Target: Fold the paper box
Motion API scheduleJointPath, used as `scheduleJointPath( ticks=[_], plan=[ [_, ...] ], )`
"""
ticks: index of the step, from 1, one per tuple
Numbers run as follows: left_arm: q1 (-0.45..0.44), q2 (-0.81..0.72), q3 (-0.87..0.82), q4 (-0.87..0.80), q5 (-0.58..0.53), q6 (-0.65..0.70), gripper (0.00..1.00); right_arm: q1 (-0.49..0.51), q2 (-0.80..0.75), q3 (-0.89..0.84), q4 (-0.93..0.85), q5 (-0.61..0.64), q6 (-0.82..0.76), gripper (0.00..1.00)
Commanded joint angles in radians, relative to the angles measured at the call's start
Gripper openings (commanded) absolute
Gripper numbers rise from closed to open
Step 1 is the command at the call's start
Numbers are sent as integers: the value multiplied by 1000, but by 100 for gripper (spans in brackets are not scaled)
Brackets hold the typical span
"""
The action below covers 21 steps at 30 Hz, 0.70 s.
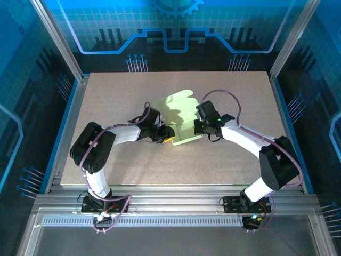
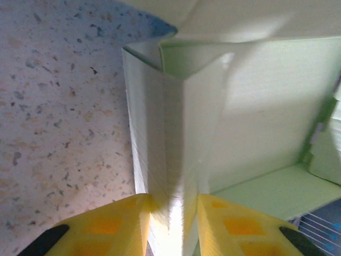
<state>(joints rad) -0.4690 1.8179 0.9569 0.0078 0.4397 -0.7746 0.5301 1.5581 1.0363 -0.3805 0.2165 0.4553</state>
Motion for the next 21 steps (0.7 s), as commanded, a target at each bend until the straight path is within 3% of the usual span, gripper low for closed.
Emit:
scheduleJointPath(
  ticks=[1, 11, 21],
  plan=[
    [-17, 26, 32, -27, -13, 35, 28, 23, 5, 6, 46, -77, 36, 0],
    [-26, 79, 61, -65, -36, 57, 19, 19, 20, -21, 88, -136, 82, 0],
    [-42, 112, 121, -130, -58, 43, 22, 56, 39, -22, 91, -123, 95, 0]
  ],
)
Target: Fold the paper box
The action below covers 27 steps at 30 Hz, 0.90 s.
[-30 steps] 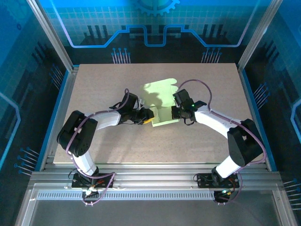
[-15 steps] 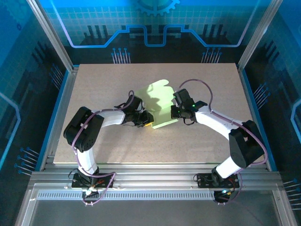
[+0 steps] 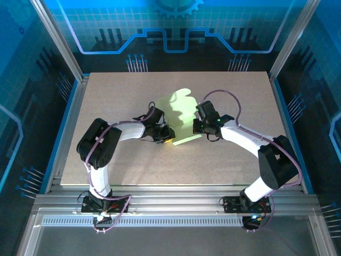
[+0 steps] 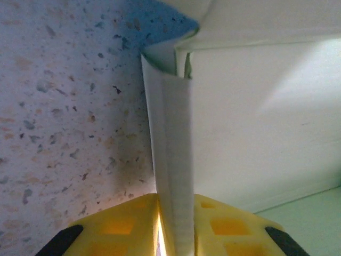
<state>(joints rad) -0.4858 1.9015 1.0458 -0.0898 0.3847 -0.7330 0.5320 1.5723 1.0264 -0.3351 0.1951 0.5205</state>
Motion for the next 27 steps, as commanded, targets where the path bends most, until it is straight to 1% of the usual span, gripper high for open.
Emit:
scheduleJointPath(
  ticks=[1, 3, 6, 9, 11, 12, 13, 16, 18, 22, 27],
  plan=[
    [-25, 28, 38, -38, -6, -3, 22, 57, 26, -11, 45, -102, 30, 0],
    [-26, 30, 48, -58, -14, -3, 22, 65, 29, -12, 48, -101, 33, 0],
    [-28, 37, 73, -94, -21, -3, 16, 81, 38, -9, 51, -94, 33, 0],
    [-30, 33, 87, -111, -23, 1, 15, 95, 48, -6, 47, -72, 29, 0],
    [-34, 23, 96, -131, -33, 7, 18, 97, 54, -8, 45, -57, 26, 0],
    [-36, 13, 101, -142, -41, 11, 22, 97, 55, -10, 44, -50, 23, 0],
    [-37, 2, 104, -151, -47, 16, 28, 97, 57, -11, 41, -40, 20, 0],
    [-38, -24, 120, -185, -69, 24, 34, 97, 58, -10, 31, -18, 7, 0],
    [-37, -41, 126, -193, -77, 29, 43, 96, 60, -12, 31, -10, 4, 0],
    [-36, -78, 126, -191, -93, 27, 57, 95, 71, -17, 34, -1, 5, 0],
    [-36, -136, 122, -221, -152, 47, 68, 86, 83, -28, 47, -8, 10, 0]
  ],
)
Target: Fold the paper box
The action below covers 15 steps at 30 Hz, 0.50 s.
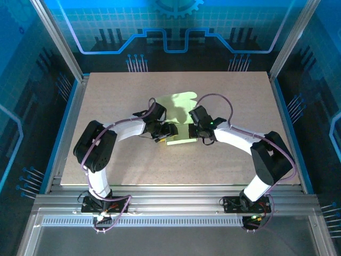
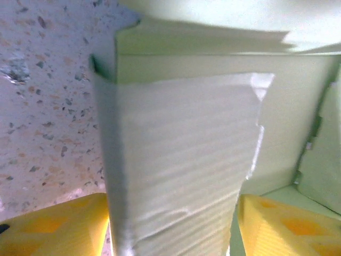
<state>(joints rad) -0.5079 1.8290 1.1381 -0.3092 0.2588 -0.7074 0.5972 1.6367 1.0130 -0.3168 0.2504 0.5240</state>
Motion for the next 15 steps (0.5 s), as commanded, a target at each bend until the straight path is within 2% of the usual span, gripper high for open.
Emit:
scheduleJointPath(
  ticks=[1, 5, 11, 15],
  plan=[
    [-14, -75, 28, -13, -45, 30, 69, 18, 18, -16, 31, -66, 7, 0],
    [-8, -116, 6, -21, -80, 48, 75, 4, 24, -24, 40, -78, 13, 0],
    [2, -221, -83, 97, -56, 51, 97, -24, 46, -40, 63, -117, 28, 0],
    [30, -290, -132, 127, -70, 41, 99, -38, 53, -47, 79, -138, 39, 0]
  ],
)
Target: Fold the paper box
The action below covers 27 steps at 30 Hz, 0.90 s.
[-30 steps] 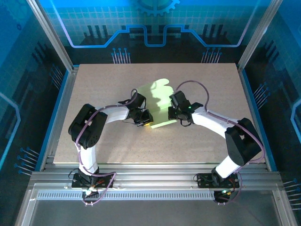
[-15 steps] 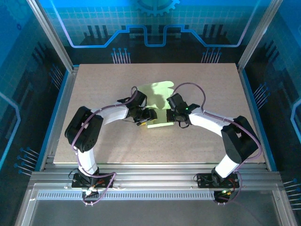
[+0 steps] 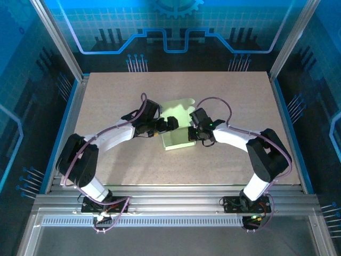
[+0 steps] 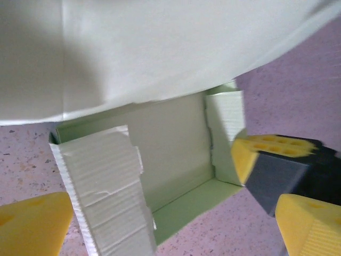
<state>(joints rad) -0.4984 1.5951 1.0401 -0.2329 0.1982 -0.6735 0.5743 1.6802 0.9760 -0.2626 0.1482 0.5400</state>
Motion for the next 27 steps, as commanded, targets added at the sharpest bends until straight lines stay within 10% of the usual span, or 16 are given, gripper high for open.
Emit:
scheduleJointPath(
  ticks=[1, 7, 15, 27],
  plan=[
    [30, -69, -46, 49, -16, 2, 99, -19, 10, -12, 27, -39, 25, 0],
    [68, -148, -171, 66, -57, -78, 85, -29, 19, -2, 15, -47, 37, 0],
    [46, -79, -220, 126, 15, -179, 41, -28, 30, 11, 10, -51, 40, 0],
    [24, 34, -166, 155, 66, -197, 27, -28, 13, 7, -2, -44, 46, 0]
  ],
)
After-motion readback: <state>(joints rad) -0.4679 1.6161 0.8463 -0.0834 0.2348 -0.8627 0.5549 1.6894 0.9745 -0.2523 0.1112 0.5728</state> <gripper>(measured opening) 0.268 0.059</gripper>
